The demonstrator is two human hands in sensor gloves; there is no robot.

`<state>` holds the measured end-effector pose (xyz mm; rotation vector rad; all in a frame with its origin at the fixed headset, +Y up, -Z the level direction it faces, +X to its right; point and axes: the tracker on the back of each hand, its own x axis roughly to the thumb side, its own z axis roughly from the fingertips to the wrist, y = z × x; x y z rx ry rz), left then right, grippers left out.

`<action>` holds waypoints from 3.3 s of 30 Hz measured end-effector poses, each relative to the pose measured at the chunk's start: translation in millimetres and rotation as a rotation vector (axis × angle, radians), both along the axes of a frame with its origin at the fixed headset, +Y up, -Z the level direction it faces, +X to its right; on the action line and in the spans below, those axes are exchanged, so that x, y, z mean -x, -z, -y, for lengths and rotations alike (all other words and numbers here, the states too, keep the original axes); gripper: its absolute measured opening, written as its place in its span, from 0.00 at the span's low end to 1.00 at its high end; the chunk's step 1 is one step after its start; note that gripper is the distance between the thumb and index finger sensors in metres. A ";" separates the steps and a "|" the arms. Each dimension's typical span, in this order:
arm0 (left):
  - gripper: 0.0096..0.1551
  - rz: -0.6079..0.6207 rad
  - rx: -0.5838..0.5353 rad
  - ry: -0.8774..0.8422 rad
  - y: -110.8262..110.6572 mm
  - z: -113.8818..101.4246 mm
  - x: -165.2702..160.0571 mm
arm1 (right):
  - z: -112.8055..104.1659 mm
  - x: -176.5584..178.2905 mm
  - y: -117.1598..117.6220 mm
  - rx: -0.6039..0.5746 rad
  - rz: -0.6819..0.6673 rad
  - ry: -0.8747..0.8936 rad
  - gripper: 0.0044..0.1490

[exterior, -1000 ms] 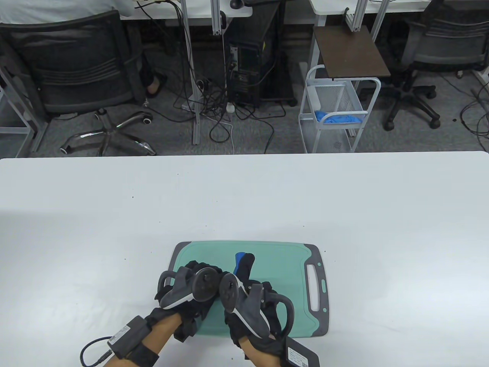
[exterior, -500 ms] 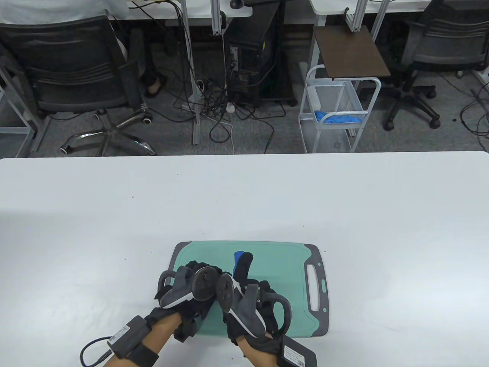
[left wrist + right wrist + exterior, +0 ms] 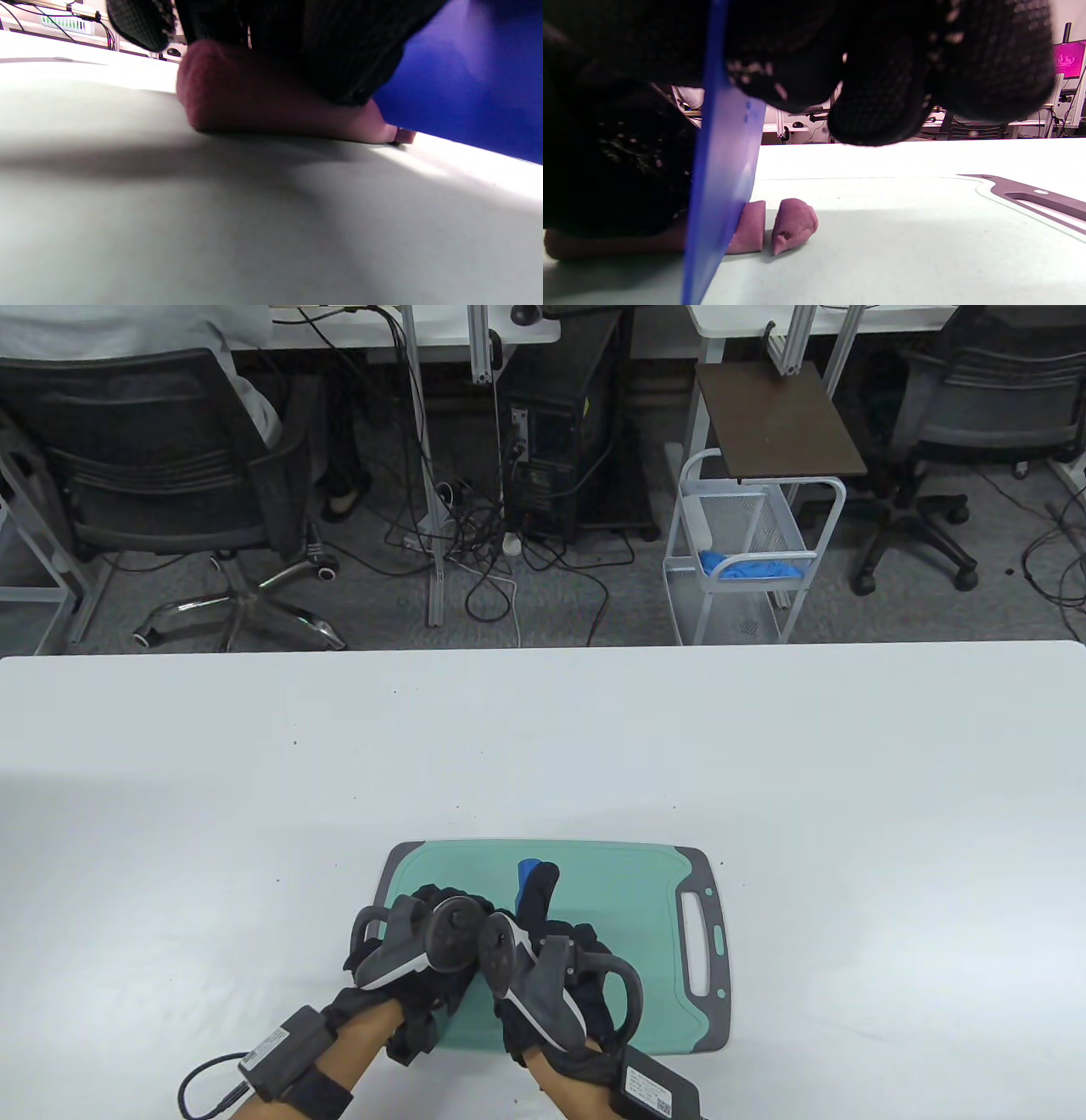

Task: Slice plasticine roll into thin flakes

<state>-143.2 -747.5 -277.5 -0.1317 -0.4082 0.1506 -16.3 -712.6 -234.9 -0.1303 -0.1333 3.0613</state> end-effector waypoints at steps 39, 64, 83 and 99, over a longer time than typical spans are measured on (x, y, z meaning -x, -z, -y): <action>0.28 0.018 0.003 0.018 2.7 0.8 5.2 | 11.4 -0.1 16.5 0.099 -0.004 0.050 0.57; 0.28 -0.019 -0.018 0.015 4.3 0.0 10.0 | -21.8 2.7 -13.3 0.094 -0.086 0.062 0.55; 0.26 -0.028 0.006 -0.008 6.3 0.6 12.6 | -19.7 5.6 -13.0 0.112 -0.102 0.031 0.55; 0.26 -0.028 0.012 -0.009 7.2 0.9 13.1 | -14.9 9.2 -10.5 0.097 -0.119 0.006 0.55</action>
